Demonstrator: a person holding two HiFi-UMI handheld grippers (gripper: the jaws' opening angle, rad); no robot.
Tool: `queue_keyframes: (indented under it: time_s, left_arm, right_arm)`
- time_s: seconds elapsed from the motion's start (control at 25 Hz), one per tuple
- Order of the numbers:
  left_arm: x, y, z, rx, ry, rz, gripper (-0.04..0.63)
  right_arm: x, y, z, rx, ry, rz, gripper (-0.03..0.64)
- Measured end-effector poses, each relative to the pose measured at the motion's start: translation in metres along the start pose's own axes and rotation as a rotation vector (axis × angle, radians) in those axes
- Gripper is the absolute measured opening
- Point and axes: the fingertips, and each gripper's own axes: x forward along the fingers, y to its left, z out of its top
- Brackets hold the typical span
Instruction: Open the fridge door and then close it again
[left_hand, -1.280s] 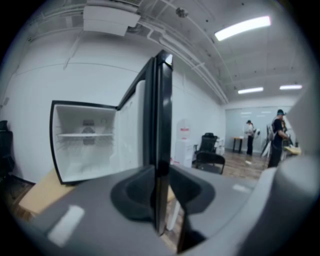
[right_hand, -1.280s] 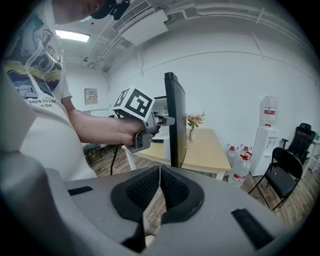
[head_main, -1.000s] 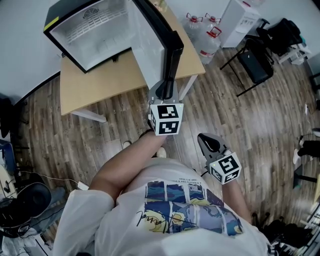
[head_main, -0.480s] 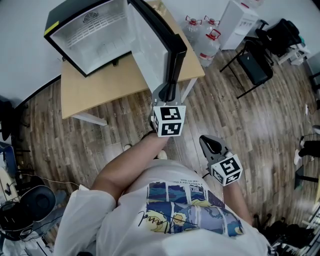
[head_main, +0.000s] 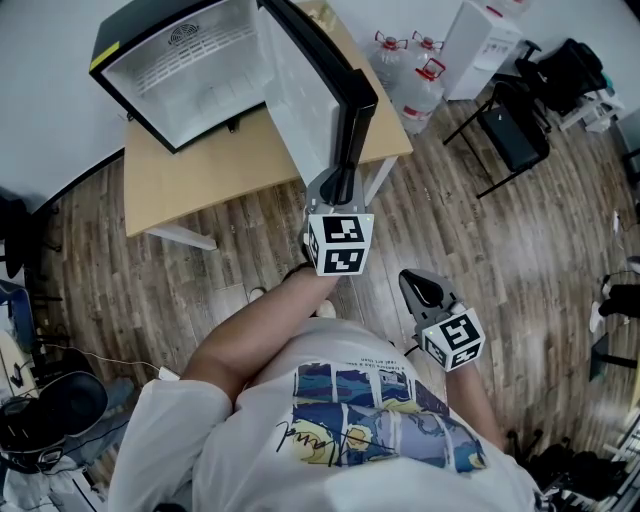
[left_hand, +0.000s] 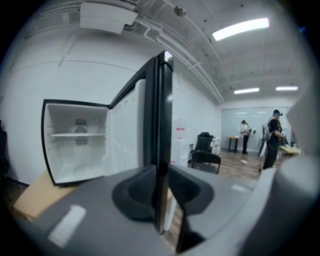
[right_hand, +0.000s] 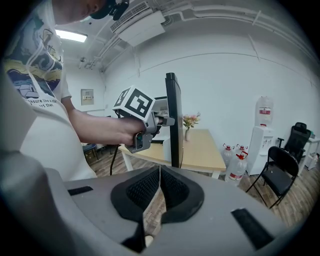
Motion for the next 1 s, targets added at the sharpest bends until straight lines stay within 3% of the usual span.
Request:
queue_keyframes:
  time_s: [1.0]
  left_arm:
    - [-0.0006, 0.0025, 0.0008, 0.000, -0.003, 0.002, 0.081]
  right_arm:
    - [0.0021, 0.0013, 0.0004, -0.001, 0.002, 0.011, 0.017]
